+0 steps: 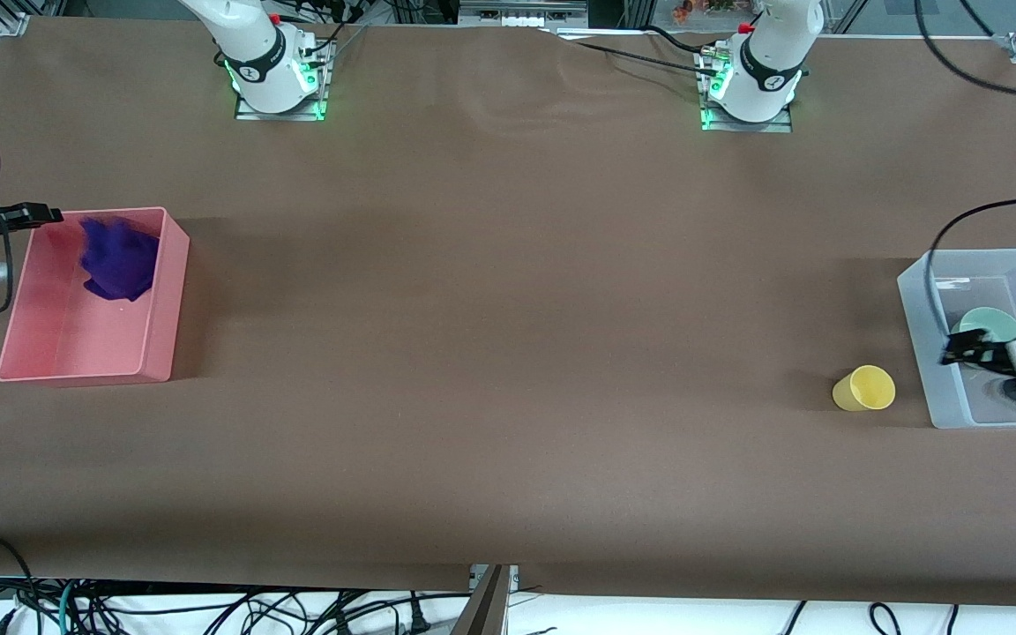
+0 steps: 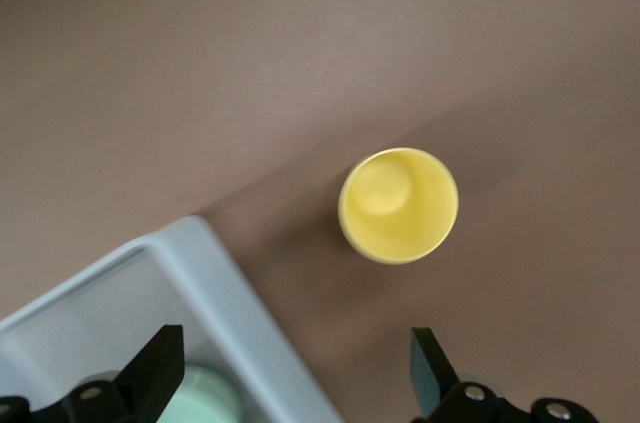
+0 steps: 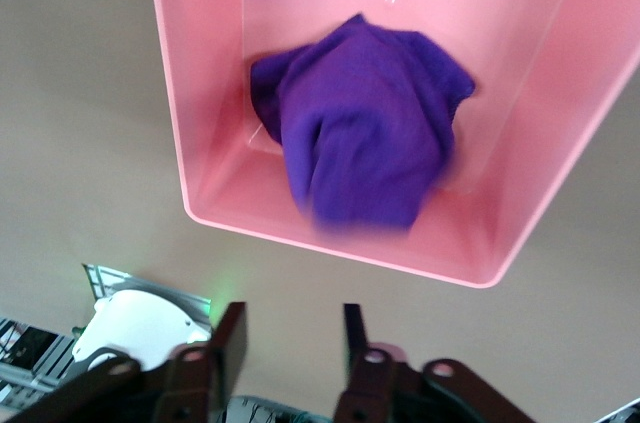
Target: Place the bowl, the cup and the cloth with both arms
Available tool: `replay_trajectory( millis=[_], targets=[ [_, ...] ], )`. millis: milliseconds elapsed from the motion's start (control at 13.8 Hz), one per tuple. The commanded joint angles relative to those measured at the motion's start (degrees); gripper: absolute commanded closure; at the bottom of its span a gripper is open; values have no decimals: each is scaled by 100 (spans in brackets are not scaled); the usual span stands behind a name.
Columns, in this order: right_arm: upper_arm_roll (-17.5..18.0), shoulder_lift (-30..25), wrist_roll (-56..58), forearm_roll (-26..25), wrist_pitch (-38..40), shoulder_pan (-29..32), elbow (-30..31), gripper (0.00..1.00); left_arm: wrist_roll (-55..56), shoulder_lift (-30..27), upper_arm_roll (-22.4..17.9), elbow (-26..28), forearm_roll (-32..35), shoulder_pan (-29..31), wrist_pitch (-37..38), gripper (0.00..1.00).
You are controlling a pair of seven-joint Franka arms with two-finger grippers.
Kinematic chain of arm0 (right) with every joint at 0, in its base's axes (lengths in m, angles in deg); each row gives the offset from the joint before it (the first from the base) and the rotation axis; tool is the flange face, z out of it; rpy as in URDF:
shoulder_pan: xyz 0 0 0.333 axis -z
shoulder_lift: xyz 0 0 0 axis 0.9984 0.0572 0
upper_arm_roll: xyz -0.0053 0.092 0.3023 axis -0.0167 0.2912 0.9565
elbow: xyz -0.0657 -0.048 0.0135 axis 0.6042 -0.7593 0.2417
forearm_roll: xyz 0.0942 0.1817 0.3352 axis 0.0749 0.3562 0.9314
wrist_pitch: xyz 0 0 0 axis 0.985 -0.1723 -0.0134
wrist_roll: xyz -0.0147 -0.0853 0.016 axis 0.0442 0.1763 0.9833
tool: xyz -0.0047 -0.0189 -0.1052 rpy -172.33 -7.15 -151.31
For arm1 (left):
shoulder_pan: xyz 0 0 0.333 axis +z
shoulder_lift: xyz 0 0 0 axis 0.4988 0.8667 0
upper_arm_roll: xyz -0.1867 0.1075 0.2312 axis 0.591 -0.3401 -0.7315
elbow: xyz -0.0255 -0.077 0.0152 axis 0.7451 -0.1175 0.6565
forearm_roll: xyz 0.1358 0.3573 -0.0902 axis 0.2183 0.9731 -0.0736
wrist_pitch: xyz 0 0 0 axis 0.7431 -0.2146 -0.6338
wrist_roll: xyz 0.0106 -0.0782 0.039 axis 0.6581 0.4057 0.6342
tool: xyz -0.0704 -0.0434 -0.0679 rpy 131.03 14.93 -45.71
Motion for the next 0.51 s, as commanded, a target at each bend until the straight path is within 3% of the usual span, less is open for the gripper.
replay_trajectory(
  millis=[0, 145, 290, 362, 435],
  targets=[
    [421, -281, -56, 122, 280, -22, -720, 0, 158, 528, 9, -47, -250, 53, -328, 15],
    [1097, -298, -694, 70, 561, -39, -1458, 0, 499, 713, 0, -37, -471, -34, -338, 35],
    [1870, -447, -1966, 17, 921, -48, -1882, 0, 729, 784, 9, -38, -480, -43, -338, 90],
    [2161, -561, -2460, 60, 888, -48, -1927, 0, 739, 784, 9, -38, -480, -43, -338, 100],
    [2364, -649, -2717, 61, 844, -48, -1936, 0, 739, 784, 9, -38, -480, -35, -338, 100]
  ],
)
